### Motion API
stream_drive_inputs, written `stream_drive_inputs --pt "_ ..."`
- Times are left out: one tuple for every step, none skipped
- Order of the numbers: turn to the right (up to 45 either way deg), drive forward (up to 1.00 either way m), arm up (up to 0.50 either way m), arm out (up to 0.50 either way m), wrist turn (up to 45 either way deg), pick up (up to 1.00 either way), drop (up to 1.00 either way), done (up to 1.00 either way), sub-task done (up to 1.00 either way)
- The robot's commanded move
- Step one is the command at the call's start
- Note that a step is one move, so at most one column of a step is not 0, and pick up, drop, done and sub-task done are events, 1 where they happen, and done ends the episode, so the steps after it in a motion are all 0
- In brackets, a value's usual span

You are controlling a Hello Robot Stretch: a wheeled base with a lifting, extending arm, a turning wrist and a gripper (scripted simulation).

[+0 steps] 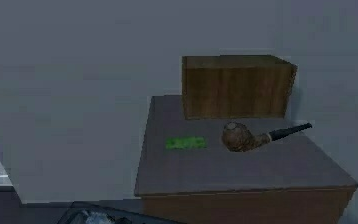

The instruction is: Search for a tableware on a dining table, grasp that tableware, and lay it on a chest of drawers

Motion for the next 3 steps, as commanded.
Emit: stream_drive_inputs --pt "45.0 0.0 0.0 0.0 0.0 0.0 0.0 0.0 0.0" --pt "45.0 0.0 0.0 0.0 0.0 0.0 0.0 0.0 0.0" --pt "18.0 0.0 0.0 0.0 0.0 0.0 0.0 0.0 0.0"
